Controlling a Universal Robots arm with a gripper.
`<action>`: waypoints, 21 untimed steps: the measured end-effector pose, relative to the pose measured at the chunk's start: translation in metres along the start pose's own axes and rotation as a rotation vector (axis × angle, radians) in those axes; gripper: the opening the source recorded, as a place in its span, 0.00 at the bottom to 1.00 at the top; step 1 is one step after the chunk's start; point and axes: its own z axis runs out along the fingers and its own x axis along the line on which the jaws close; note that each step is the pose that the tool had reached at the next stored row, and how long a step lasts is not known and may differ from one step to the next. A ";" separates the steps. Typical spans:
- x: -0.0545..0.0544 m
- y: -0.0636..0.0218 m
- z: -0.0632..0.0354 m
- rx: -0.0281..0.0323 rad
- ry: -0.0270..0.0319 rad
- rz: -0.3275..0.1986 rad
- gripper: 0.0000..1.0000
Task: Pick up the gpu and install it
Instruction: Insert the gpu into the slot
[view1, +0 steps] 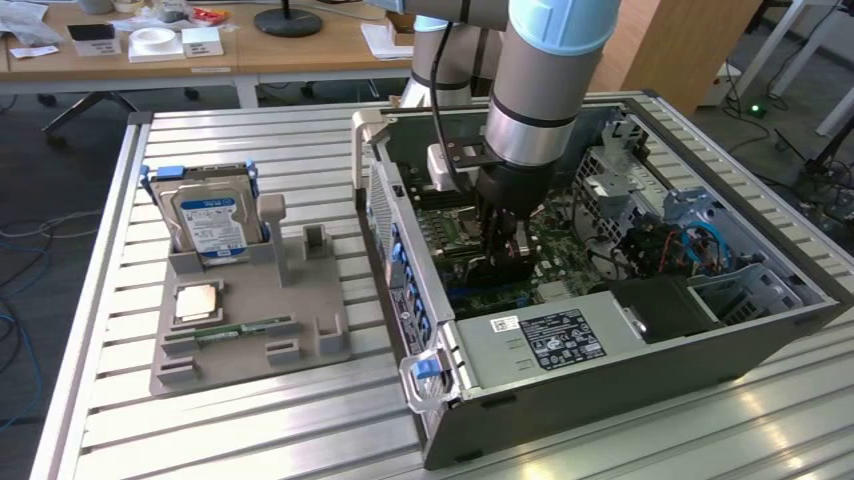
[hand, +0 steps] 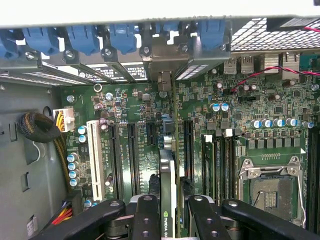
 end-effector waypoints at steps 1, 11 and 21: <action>0.000 0.0000 0.0000 0.0000 0.0000 0.000 0.27; 0.000 0.0000 0.0005 0.0005 -0.0011 0.000 0.33; 0.000 -0.0001 -0.0027 -0.0001 0.0000 0.000 0.40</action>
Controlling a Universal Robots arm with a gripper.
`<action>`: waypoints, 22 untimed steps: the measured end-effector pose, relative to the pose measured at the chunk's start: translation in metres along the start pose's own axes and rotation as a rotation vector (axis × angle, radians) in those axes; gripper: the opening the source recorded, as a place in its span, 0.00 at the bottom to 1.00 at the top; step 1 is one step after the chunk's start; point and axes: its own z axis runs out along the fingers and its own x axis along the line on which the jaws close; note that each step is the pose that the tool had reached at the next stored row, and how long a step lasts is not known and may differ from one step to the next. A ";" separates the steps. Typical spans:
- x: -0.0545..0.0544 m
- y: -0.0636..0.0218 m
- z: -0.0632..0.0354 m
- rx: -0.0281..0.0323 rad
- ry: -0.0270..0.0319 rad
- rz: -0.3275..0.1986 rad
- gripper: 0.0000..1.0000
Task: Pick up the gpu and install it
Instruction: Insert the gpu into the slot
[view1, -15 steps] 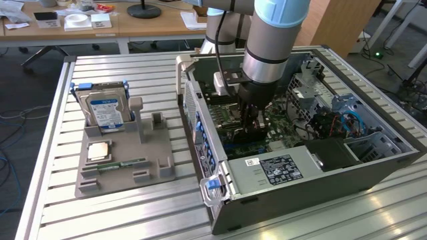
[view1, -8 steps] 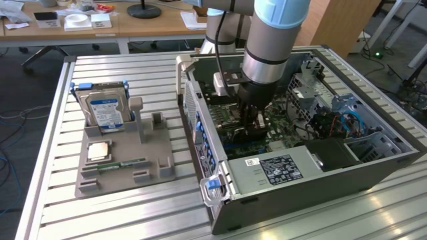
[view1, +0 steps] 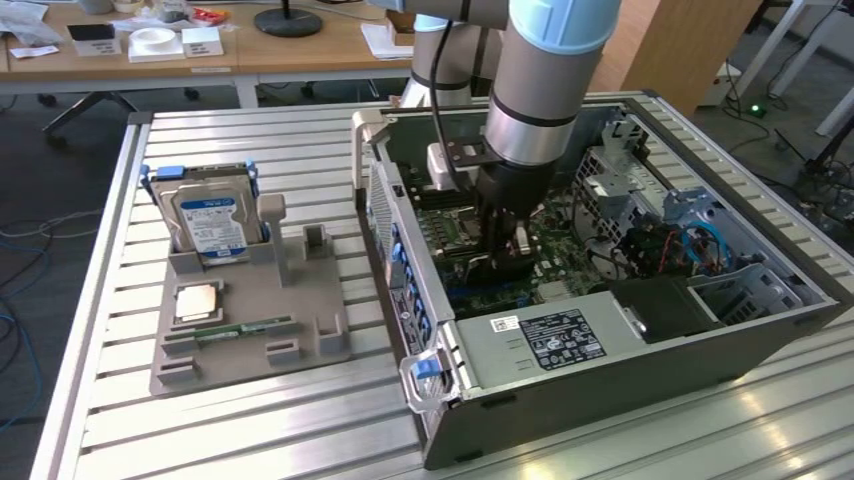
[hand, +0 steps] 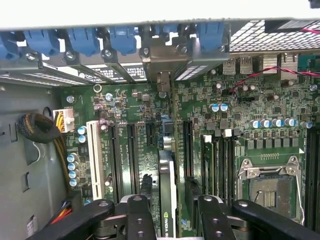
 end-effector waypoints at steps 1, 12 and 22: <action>0.000 -0.0001 -0.0011 0.0000 0.0001 0.000 0.40; -0.001 -0.0011 -0.0338 0.0001 0.0000 0.000 0.40; -0.002 -0.0022 -0.0660 0.0001 -0.0001 0.000 0.40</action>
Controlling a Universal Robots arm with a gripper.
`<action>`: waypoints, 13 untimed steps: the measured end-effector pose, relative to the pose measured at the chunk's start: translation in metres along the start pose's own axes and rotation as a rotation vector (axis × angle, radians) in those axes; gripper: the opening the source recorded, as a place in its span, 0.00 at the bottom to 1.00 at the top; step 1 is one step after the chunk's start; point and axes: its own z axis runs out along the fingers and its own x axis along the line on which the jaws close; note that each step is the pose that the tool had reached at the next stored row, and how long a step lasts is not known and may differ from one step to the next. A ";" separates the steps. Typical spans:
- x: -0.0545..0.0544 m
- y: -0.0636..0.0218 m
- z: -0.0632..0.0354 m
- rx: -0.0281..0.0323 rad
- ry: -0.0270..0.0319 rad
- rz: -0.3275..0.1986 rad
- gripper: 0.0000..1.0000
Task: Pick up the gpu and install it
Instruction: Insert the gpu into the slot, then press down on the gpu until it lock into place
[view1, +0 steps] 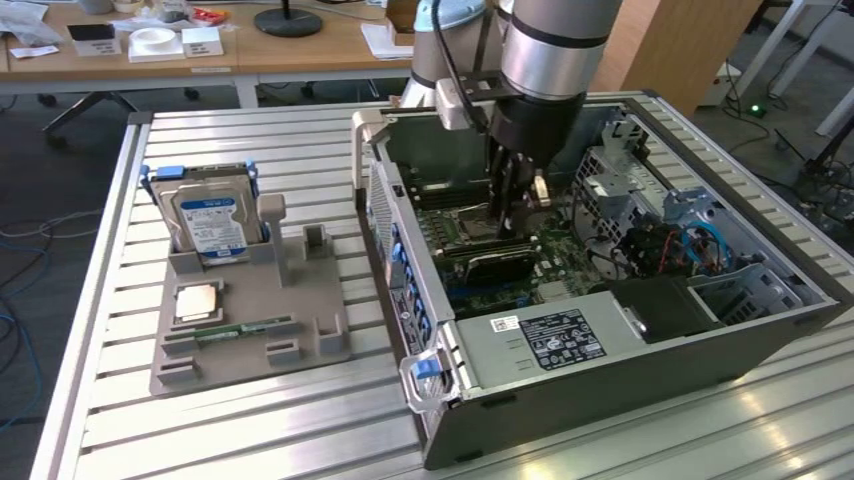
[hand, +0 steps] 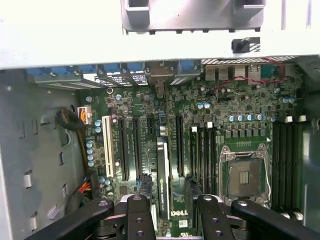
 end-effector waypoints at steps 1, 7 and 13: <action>0.000 -0.0001 -0.0027 0.0000 0.0000 0.000 0.40; 0.000 -0.0005 -0.0151 0.0000 -0.0001 0.000 0.40; 0.000 -0.0005 -0.0151 -0.0001 -0.0002 0.000 0.40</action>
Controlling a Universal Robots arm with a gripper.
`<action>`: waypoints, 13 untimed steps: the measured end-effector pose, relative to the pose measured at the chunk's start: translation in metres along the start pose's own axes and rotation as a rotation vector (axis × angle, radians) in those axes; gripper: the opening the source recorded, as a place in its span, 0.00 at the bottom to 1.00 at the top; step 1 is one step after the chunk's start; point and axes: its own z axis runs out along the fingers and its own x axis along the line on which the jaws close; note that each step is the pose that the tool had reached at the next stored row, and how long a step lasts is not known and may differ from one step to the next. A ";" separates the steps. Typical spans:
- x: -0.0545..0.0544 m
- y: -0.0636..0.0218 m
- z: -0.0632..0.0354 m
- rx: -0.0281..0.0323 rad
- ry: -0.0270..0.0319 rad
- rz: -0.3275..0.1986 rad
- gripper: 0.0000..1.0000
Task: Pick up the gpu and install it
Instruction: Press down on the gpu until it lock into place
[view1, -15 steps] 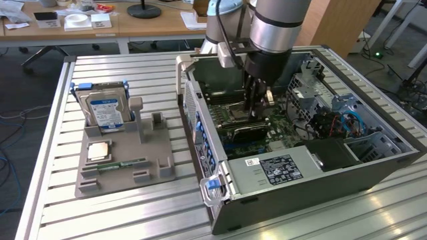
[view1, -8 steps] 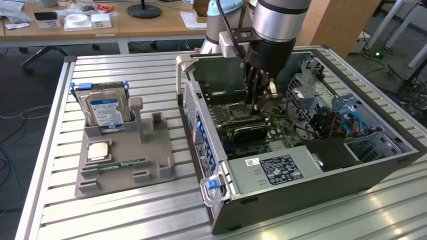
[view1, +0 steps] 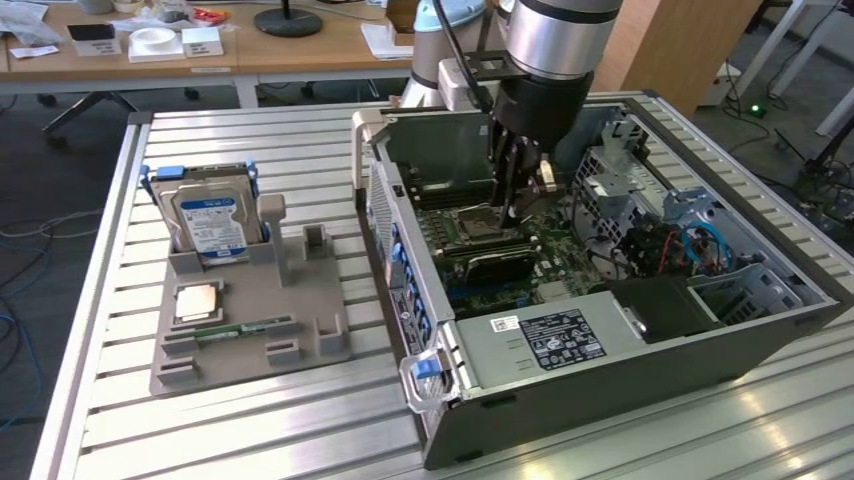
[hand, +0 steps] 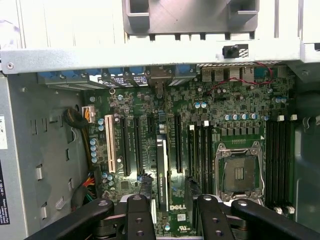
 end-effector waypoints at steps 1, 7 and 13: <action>0.000 0.0000 0.0000 0.0001 0.0001 0.000 0.40; 0.000 0.0000 0.0000 0.0000 0.0001 0.000 0.40; 0.000 0.0000 0.0000 0.0000 0.0000 0.000 0.20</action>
